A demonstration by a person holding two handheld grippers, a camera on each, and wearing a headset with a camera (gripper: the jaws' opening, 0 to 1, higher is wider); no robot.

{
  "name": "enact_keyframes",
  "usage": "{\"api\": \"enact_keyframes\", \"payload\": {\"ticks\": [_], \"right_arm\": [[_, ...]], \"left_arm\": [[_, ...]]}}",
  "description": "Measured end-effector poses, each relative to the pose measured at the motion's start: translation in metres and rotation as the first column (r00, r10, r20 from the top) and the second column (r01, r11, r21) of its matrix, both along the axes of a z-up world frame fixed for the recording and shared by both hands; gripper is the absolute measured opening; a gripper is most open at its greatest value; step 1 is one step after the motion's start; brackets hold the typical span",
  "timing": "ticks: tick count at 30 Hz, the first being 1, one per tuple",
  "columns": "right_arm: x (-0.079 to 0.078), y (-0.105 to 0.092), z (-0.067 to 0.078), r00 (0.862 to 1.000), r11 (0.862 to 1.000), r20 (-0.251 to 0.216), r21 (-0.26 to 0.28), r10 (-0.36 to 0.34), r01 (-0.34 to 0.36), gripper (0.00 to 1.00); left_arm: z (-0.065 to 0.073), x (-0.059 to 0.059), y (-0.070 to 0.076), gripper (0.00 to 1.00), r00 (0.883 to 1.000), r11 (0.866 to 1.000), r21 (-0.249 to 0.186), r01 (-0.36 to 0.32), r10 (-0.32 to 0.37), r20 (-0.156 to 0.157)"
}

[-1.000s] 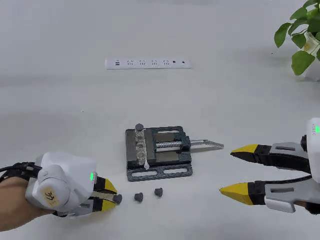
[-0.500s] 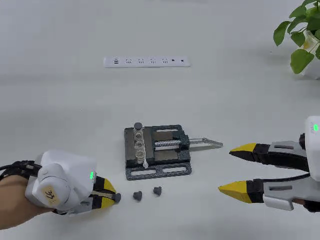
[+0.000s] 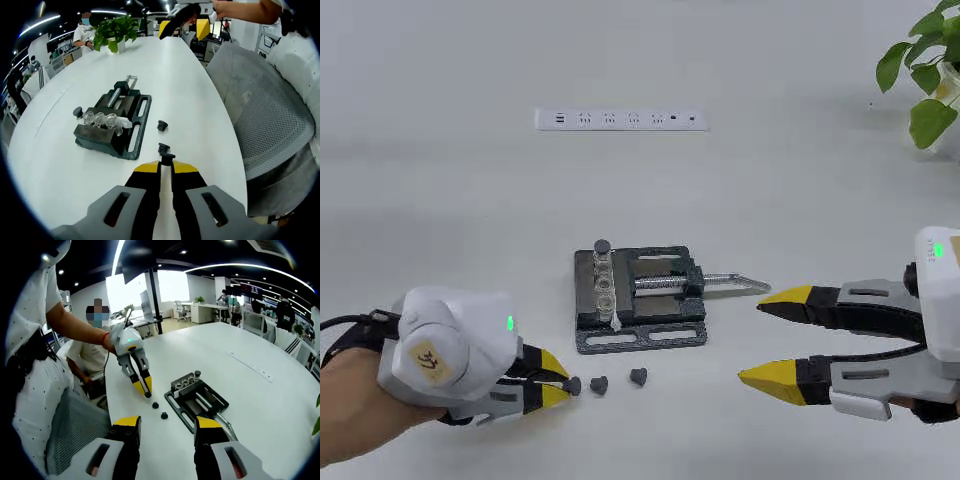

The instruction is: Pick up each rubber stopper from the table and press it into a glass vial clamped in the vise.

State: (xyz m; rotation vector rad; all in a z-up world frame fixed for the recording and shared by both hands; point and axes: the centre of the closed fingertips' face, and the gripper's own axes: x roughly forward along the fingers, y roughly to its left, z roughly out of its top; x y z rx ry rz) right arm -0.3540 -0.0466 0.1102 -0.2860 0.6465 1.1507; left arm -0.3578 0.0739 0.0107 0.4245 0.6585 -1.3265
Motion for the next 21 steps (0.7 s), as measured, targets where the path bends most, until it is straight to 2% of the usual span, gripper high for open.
{"api": "enact_keyframes", "payload": {"ticks": [4,5,6,9,10,15,21], "right_arm": [[-0.002,0.015,0.009,0.999,0.999,0.005,0.023,0.042,-0.043,0.36],[-0.003,0.02,0.012,0.998,0.998,0.005,0.031,0.058,-0.059,0.36],[-0.004,0.023,0.015,0.997,0.997,0.005,0.037,0.072,-0.072,0.34],[-0.007,0.034,0.022,0.993,0.992,0.004,0.052,0.118,-0.118,0.32],[-0.01,0.038,0.024,0.99,0.988,-0.005,0.059,0.141,-0.141,0.31],[-0.017,0.052,0.028,0.977,0.975,-0.012,0.062,0.214,-0.213,0.24],[-0.03,0.064,0.03,0.954,0.954,-0.017,0.049,0.298,-0.297,0.21]], "left_arm": [[0.027,-0.003,-0.013,0.04,0.999,0.997,-0.07,-0.039,0.036,-0.031],[0.037,-0.004,-0.018,0.04,0.997,0.992,-0.104,-0.066,0.06,-0.056],[0.04,-0.005,-0.02,0.04,0.995,0.989,-0.123,-0.079,0.07,-0.076],[0.059,-0.007,-0.028,0.04,0.99,0.98,-0.17,-0.107,0.089,-0.107],[0.066,-0.009,-0.031,0.04,0.988,0.976,-0.184,-0.115,0.093,-0.127],[0.091,-0.016,-0.042,0.04,0.979,0.965,-0.224,-0.138,0.099,-0.177],[0.107,-0.026,-0.053,0.04,0.973,0.961,-0.239,-0.141,0.09,-0.213]]}}
